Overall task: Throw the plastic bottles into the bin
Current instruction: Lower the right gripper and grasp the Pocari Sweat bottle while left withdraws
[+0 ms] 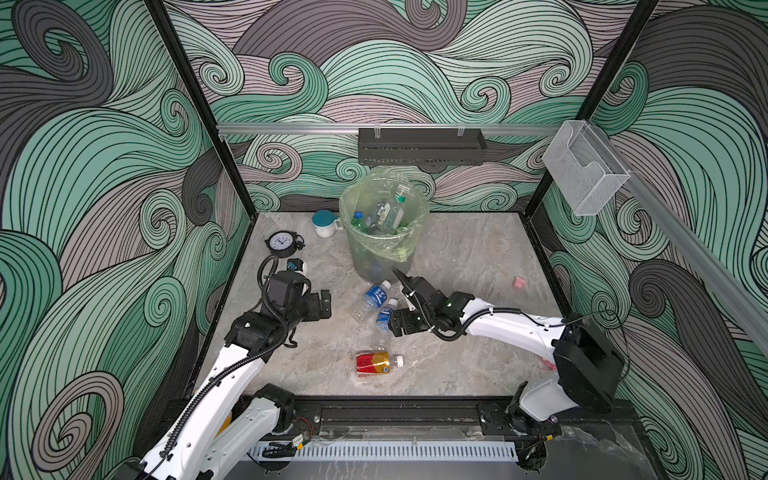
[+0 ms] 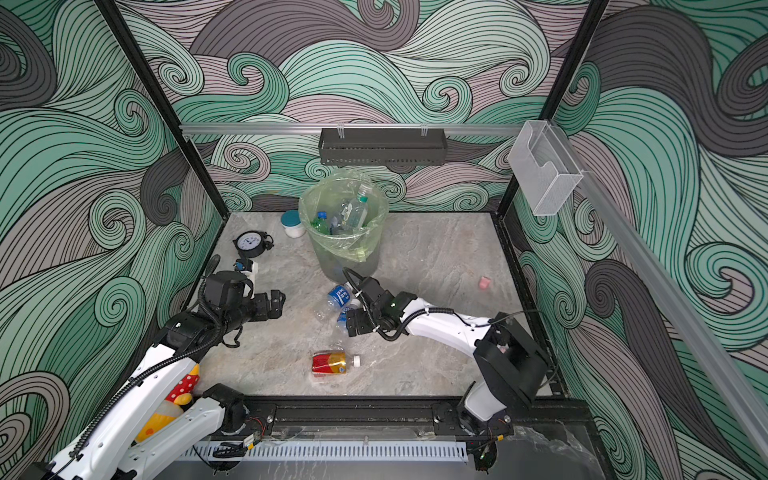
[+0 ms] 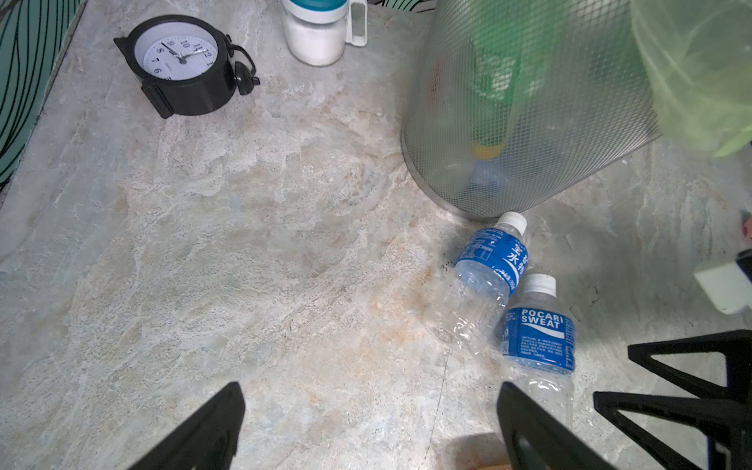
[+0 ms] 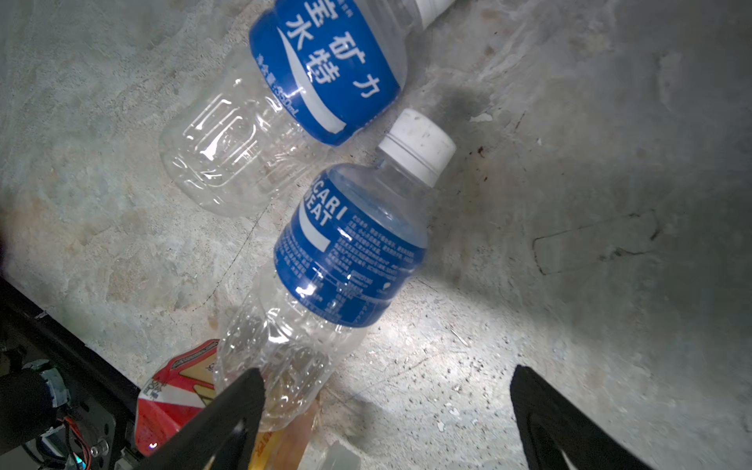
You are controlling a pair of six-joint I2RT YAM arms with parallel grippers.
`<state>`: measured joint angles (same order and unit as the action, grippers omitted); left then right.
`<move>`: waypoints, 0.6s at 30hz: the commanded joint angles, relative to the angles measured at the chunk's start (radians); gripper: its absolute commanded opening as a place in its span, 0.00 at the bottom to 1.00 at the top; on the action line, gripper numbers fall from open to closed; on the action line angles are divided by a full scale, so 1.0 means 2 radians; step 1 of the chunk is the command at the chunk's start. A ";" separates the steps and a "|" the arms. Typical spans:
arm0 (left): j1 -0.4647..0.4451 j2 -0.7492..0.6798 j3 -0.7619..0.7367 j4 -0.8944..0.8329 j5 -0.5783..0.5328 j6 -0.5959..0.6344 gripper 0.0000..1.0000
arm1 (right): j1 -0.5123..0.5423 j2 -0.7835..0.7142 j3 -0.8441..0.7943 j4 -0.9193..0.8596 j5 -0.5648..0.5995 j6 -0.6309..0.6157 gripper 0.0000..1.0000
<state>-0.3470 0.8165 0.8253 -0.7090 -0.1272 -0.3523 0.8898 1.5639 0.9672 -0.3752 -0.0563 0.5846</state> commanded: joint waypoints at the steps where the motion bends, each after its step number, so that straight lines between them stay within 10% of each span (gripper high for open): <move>1: 0.004 0.001 -0.001 0.012 -0.006 -0.010 0.99 | 0.006 0.010 0.014 0.033 -0.008 0.020 0.95; 18: 0.007 -0.010 -0.027 0.034 -0.032 -0.023 0.99 | 0.007 0.100 0.046 0.042 -0.011 0.025 0.88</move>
<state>-0.3408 0.8127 0.7818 -0.6621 -0.1677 -0.3828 0.8993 1.7401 1.0401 -0.2783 -0.0875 0.6140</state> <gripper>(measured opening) 0.986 0.882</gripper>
